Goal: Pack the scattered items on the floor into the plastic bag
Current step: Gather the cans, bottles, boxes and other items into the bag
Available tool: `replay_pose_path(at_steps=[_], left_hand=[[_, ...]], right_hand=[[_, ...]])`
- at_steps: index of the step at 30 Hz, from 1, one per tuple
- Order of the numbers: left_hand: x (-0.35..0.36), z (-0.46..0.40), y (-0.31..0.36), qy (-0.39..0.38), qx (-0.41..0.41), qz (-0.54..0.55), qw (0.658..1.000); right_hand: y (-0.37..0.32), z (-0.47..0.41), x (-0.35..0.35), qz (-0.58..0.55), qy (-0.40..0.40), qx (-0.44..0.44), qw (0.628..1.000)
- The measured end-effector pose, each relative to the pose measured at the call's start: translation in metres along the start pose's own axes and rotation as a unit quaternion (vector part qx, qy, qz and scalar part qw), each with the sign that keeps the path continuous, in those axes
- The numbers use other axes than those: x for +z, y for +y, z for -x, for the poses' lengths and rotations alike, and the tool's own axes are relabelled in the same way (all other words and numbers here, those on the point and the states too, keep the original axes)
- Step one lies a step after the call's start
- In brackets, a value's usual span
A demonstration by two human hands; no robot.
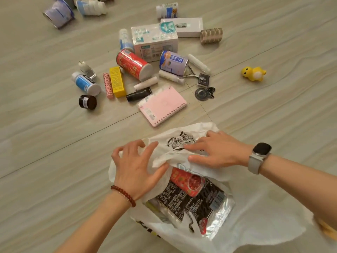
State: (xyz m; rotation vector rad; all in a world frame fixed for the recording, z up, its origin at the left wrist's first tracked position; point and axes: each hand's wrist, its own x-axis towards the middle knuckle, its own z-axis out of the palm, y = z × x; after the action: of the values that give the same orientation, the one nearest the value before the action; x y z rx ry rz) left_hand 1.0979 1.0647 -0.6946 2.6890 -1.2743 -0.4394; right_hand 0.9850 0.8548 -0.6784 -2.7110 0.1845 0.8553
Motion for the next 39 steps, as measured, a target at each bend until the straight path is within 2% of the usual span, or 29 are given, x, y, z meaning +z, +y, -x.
replay_pose_path(at_steps=[2,4,6,9,10,12,14,16,18,20,23,28,33,36,39], left_hand=[[-0.013,-0.008,-0.002,0.057,0.031,-0.001,0.998],[-0.034,-0.024,-0.007,0.048,0.051,0.071,0.995],[-0.056,-0.048,-0.007,0.041,0.041,0.150,0.987],[-0.062,-0.117,-0.011,0.110,-0.022,0.145,0.983],[-0.055,-0.131,-0.011,0.095,-0.030,0.117,0.988],[-0.030,-0.157,-0.012,-0.009,-0.039,0.055,0.998],[-0.003,-0.173,-0.012,-0.131,-0.054,-0.001,0.990],[0.023,-0.182,-0.008,-0.171,-0.045,-0.055,0.983],[0.036,-0.183,-0.003,-0.132,-0.030,-0.088,0.987],[0.042,-0.177,0.001,-0.094,-0.014,-0.093,0.991],[0.041,-0.176,0.005,-0.103,0.003,-0.074,0.992],[0.020,-0.175,0.014,-0.114,0.059,-0.094,0.987],[-0.011,-0.169,0.016,0.001,0.058,-0.064,0.996],[-0.022,-0.164,0.011,0.071,0.013,-0.002,0.997],[-0.040,-0.147,0.014,0.115,0.010,0.058,0.992]], right_hand=[[0.007,-0.002,-0.021,-0.065,0.093,0.024,0.993],[0.019,-0.009,-0.039,-0.171,0.226,0.055,0.957],[0.037,-0.026,-0.050,-0.203,0.283,0.083,0.934],[0.080,-0.079,-0.053,-0.191,0.274,0.177,0.926],[0.087,-0.088,-0.047,-0.208,0.255,0.209,0.921],[0.098,-0.103,-0.038,-0.239,0.235,0.257,0.906],[0.102,-0.115,-0.031,-0.255,0.222,0.290,0.895],[0.101,-0.127,-0.025,-0.206,0.190,0.307,0.909],[0.102,-0.134,-0.025,-0.153,0.178,0.310,0.921],[0.104,-0.138,-0.025,-0.144,0.190,0.316,0.918],[0.103,-0.139,-0.027,-0.162,0.224,0.314,0.908],[0.091,-0.133,-0.019,-0.119,0.259,0.290,0.914],[0.084,-0.110,-0.014,-0.072,0.247,0.274,0.927],[0.083,-0.097,-0.017,-0.117,0.267,0.282,0.914],[0.078,-0.078,-0.027,-0.268,0.310,0.299,0.862]])
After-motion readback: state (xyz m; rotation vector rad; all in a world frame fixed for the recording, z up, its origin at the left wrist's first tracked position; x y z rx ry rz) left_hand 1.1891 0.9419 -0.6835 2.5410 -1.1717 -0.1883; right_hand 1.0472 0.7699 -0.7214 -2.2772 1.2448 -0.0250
